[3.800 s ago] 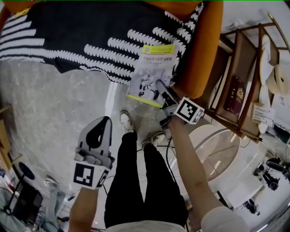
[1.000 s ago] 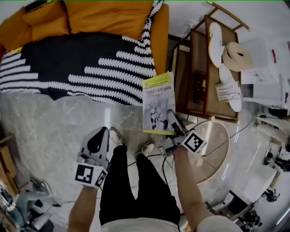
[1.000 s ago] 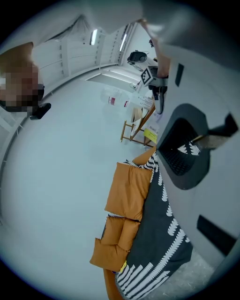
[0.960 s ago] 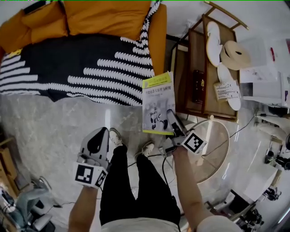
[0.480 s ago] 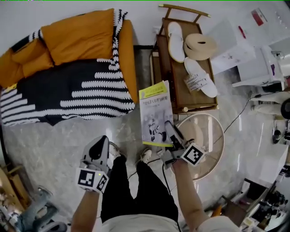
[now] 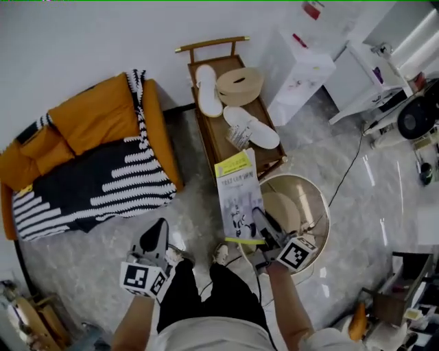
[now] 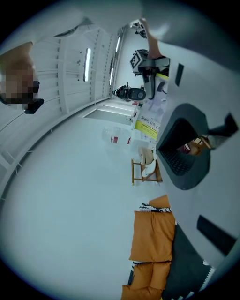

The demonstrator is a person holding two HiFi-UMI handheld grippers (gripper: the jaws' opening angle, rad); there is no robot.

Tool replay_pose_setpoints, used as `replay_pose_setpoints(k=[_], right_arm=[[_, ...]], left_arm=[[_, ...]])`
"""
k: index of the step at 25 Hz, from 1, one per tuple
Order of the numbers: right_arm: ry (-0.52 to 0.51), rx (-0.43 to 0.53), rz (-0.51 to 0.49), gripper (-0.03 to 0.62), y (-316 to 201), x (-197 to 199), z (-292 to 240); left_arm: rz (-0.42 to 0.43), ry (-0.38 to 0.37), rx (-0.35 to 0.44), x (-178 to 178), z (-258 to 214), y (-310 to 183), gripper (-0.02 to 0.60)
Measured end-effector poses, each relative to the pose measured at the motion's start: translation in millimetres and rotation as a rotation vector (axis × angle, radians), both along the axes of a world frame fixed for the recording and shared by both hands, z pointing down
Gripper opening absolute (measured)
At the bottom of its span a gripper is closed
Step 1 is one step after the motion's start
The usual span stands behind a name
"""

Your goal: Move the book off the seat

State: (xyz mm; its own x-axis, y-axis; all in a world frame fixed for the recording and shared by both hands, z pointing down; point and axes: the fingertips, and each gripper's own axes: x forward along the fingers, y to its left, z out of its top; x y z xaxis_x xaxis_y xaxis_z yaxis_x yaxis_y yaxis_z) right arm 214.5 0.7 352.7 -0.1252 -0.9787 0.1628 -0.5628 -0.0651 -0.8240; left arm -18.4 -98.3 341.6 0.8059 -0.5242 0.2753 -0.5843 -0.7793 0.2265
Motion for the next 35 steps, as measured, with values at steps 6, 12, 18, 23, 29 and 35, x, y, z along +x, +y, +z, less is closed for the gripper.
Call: replay_pose_setpoints(k=[6, 12, 18, 23, 29, 35], right_arm=[[-0.039, 0.016, 0.087, 0.092, 60, 34, -29], [-0.058, 0.014, 0.276, 0.091, 130, 59, -41], [-0.023, -0.013, 0.573, 0.091, 209, 66, -48], [0.017, -0.039, 0.775, 0.091, 261, 57, -62], [0.024, -0.076, 0.953, 0.091, 320, 35, -71], [0.016, -0.052, 0.996, 0.092, 350, 41, -73]], left_arm=[[0.109, 0.024, -0.004, 65, -37, 45, 0.017], [0.358, 0.038, 0.013, 139, -55, 75, 0.017], [0.660, 0.080, 0.018, 198, -55, 112, 0.017], [0.830, 0.097, -0.008, 211, -44, 136, 0.017], [0.982, 0.093, -0.029, 232, -38, 173, 0.017], [1.042, 0.071, -0.024, 244, -43, 212, 0.017]])
